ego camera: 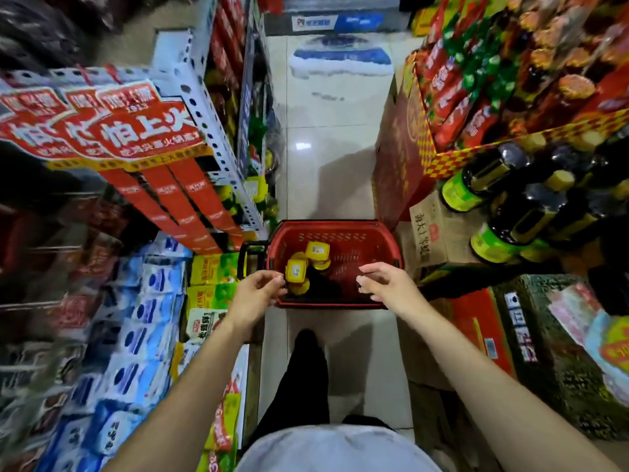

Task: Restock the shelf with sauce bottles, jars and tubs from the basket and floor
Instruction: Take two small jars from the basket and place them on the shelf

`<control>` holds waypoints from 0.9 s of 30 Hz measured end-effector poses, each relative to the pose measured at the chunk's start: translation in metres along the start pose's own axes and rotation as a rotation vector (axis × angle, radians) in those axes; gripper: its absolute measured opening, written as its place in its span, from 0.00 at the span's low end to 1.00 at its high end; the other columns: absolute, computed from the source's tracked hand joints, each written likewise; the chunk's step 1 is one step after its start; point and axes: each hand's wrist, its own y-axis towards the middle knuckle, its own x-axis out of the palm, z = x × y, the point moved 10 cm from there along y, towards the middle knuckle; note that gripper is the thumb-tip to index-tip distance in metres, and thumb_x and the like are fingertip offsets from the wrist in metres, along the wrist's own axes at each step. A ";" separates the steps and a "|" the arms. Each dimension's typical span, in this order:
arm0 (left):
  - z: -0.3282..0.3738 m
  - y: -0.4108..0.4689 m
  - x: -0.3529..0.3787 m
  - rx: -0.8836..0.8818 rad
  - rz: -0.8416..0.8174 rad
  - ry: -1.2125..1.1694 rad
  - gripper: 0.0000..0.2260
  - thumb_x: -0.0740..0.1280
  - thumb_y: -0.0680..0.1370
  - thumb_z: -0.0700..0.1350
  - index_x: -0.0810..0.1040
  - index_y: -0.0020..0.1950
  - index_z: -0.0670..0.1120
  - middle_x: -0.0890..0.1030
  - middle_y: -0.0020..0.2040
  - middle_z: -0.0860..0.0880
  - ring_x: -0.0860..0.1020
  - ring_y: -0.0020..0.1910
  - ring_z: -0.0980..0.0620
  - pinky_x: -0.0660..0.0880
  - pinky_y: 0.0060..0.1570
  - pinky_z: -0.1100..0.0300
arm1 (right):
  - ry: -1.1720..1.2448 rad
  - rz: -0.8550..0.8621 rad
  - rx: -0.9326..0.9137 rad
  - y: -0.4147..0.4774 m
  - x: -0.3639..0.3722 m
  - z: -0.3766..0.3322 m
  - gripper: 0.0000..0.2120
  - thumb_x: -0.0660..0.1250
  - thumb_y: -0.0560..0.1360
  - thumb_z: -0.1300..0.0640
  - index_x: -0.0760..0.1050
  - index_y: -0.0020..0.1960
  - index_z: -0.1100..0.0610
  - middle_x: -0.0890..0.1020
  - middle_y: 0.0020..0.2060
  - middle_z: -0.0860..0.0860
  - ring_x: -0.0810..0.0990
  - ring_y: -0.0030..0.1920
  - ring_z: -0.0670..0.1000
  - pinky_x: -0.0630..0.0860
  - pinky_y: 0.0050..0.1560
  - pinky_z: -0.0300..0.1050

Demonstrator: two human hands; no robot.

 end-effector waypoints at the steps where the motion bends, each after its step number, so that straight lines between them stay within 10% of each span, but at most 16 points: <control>1: 0.004 0.015 -0.001 -0.014 -0.009 0.008 0.06 0.63 0.78 0.39 0.75 0.43 0.47 0.79 0.42 0.47 0.79 0.39 0.56 0.69 0.39 0.64 | -0.001 0.003 0.021 0.013 0.001 0.001 0.09 0.67 0.74 0.57 0.75 0.54 0.56 0.81 0.47 0.55 0.82 0.47 0.53 0.75 0.44 0.42; 11: 0.004 0.142 0.013 -0.161 -0.089 0.081 0.04 0.61 0.79 0.37 0.73 0.45 0.43 0.77 0.39 0.48 0.78 0.26 0.66 0.68 0.28 0.74 | 0.124 0.040 0.240 0.116 0.002 0.032 0.07 0.67 0.75 0.58 0.73 0.52 0.55 0.79 0.41 0.50 0.81 0.42 0.50 0.74 0.43 0.42; 19: -0.087 0.218 0.053 -0.328 -0.097 0.102 0.06 0.63 0.78 0.40 0.74 0.43 0.49 0.78 0.44 0.45 0.79 0.37 0.55 0.73 0.34 0.65 | 0.154 0.032 0.432 0.185 0.007 0.118 0.08 0.68 0.74 0.58 0.74 0.53 0.55 0.80 0.42 0.52 0.81 0.44 0.53 0.77 0.51 0.53; 27: -0.219 0.328 0.119 -0.419 -0.084 0.155 0.07 0.62 0.79 0.44 0.67 0.55 0.47 0.78 0.50 0.46 0.78 0.45 0.48 0.73 0.42 0.56 | 0.299 0.066 0.631 0.277 0.038 0.267 0.08 0.65 0.75 0.63 0.71 0.53 0.55 0.78 0.42 0.51 0.78 0.33 0.45 0.70 0.38 0.40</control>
